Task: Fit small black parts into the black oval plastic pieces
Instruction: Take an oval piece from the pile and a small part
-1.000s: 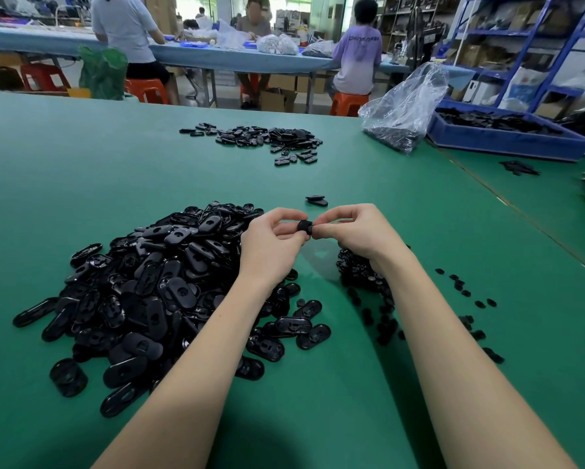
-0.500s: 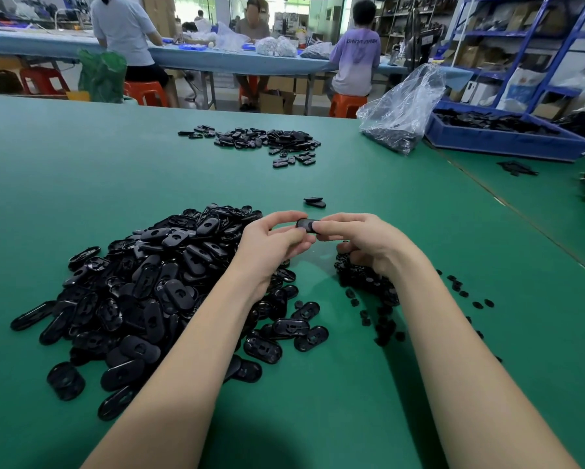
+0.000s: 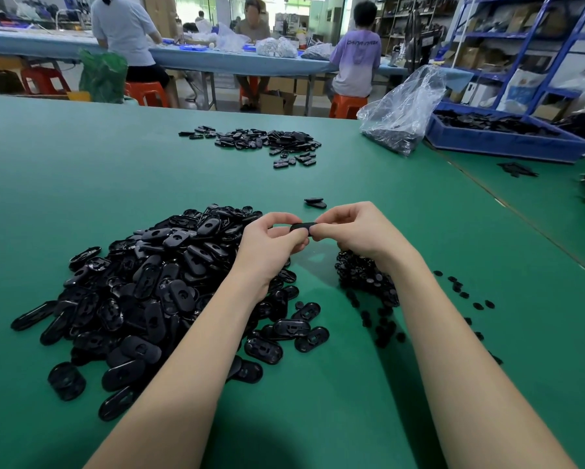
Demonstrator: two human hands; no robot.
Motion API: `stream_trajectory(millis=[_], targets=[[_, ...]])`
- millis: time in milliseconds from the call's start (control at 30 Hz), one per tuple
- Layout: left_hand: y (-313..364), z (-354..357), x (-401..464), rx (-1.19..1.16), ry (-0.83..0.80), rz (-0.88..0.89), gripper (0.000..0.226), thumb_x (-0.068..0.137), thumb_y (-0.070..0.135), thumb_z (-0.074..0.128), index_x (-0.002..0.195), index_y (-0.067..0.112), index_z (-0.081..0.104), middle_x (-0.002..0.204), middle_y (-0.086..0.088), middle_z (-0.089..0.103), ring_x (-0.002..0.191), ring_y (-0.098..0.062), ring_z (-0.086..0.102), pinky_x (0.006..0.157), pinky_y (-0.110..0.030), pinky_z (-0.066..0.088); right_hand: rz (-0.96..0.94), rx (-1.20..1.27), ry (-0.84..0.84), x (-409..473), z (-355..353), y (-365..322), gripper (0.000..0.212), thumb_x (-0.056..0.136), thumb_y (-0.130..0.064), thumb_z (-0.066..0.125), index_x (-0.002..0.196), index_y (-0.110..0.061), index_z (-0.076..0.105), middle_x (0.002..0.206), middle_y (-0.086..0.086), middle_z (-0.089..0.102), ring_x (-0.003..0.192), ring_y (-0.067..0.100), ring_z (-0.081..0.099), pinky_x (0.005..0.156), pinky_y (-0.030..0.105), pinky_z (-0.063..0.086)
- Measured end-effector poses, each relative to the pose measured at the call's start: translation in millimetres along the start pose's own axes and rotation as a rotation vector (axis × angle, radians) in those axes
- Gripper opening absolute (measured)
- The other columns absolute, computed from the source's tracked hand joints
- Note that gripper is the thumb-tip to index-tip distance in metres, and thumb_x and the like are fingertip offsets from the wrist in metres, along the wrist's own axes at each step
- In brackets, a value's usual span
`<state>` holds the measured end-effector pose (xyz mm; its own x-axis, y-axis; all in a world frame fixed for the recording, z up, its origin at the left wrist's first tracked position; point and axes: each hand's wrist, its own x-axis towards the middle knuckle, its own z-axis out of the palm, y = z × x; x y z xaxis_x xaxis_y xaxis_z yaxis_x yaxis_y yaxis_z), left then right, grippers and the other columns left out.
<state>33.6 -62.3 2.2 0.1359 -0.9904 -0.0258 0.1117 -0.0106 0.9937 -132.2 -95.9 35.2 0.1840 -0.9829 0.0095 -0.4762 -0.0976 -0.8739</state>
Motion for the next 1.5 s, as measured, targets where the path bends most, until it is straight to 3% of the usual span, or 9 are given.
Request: stream_trajectory(millis=[300, 567, 633, 700, 900, 1000, 1133, 1300, 1500], targets=[[-3, 0, 2, 0.001, 0.034, -0.003, 0.017, 0.083, 0.004, 0.076, 0.096, 0.012, 0.068, 0.075, -0.001, 0.076, 0.074, -0.016, 0.071, 0.091, -0.044, 0.054, -0.067, -0.023, 0.033, 2, 6, 5, 0.013, 0.082, -0.026, 0.083, 0.075, -0.019, 0.074, 0.063, -0.008, 0.061, 0.05, 0.003, 0.046, 0.046, 0.011, 0.036], [-7, 1, 5, 0.074, 0.123, 0.048, 0.015, 0.079, 0.011, 0.076, 0.089, 0.02, 0.069, 0.078, -0.003, 0.076, 0.076, -0.022, 0.068, 0.082, -0.038, 0.055, -0.137, -0.113, 0.129, 3, 17, 4, 0.014, 0.079, -0.028, 0.081, 0.073, -0.022, 0.071, 0.057, -0.015, 0.06, 0.046, -0.002, 0.047, 0.047, 0.011, 0.038], [-6, -1, 6, 0.038, 0.111, 0.067, 0.016, 0.082, 0.011, 0.074, 0.093, 0.02, 0.068, 0.076, -0.003, 0.076, 0.073, -0.02, 0.065, 0.078, -0.036, 0.052, -0.198, -0.096, 0.119, 2, 14, 4, 0.009, 0.082, -0.03, 0.081, 0.082, -0.027, 0.073, 0.062, -0.017, 0.065, 0.049, -0.002, 0.05, 0.05, 0.01, 0.039], [-6, -2, 7, 0.004, 0.103, 0.064, 0.016, 0.085, 0.01, 0.074, 0.097, 0.019, 0.068, 0.078, -0.001, 0.077, 0.073, -0.015, 0.069, 0.081, -0.035, 0.054, -0.261, -0.127, 0.088, 2, 8, 5, 0.015, 0.084, -0.031, 0.081, 0.095, -0.036, 0.072, 0.069, -0.018, 0.07, 0.05, 0.0, 0.051, 0.053, 0.013, 0.042], [-5, -2, 8, -0.045, 0.076, 0.039, 0.024, 0.09, 0.009, 0.069, 0.109, 0.023, 0.069, 0.097, 0.0, 0.078, 0.084, -0.009, 0.075, 0.085, -0.027, 0.056, -0.267, -0.3, 0.135, 11, 9, 10, 0.011, 0.085, -0.036, 0.077, 0.095, -0.039, 0.072, 0.076, -0.028, 0.07, 0.054, -0.001, 0.054, 0.07, 0.033, 0.055], [-5, -4, 10, -0.078, 0.057, 0.025, 0.024, 0.09, 0.014, 0.069, 0.113, 0.023, 0.067, 0.103, 0.0, 0.077, 0.087, -0.009, 0.075, 0.072, -0.018, 0.052, -0.272, -0.366, 0.124, 18, 12, 10, 0.013, 0.085, -0.04, 0.076, 0.097, -0.041, 0.071, 0.076, -0.033, 0.068, 0.057, -0.009, 0.054, 0.071, 0.032, 0.054], [-6, -6, 16, -0.124, 0.057, 0.023, 0.027, 0.09, 0.022, 0.071, 0.116, 0.023, 0.064, 0.104, 0.0, 0.075, 0.093, -0.011, 0.075, 0.09, -0.028, 0.054, -0.23, -0.427, 0.134, 34, 12, 8, 0.012, 0.083, -0.046, 0.075, 0.093, -0.045, 0.07, 0.077, -0.032, 0.069, 0.066, -0.012, 0.057, 0.063, 0.025, 0.043], [-8, -4, 19, -0.134, 0.054, -0.029, 0.02, 0.092, 0.02, 0.069, 0.111, 0.019, 0.064, 0.098, 0.001, 0.07, 0.09, -0.012, 0.076, 0.092, -0.03, 0.057, -0.014, -0.571, 0.263, 75, -2, 15, 0.015, 0.084, -0.044, 0.073, 0.098, -0.037, 0.075, 0.098, -0.014, 0.076, 0.1, 0.014, 0.067, 0.082, 0.03, 0.051], [-8, -3, 17, -0.04, 0.039, -0.043, 0.011, 0.091, 0.019, 0.069, 0.102, 0.017, 0.068, 0.072, 0.009, 0.074, 0.084, -0.013, 0.074, 0.092, -0.034, 0.059, 0.085, -0.687, 0.287, 106, 5, 24, 0.024, 0.087, -0.038, 0.073, 0.11, -0.031, 0.075, 0.116, -0.001, 0.073, 0.113, 0.025, 0.065, 0.089, 0.031, 0.048]])
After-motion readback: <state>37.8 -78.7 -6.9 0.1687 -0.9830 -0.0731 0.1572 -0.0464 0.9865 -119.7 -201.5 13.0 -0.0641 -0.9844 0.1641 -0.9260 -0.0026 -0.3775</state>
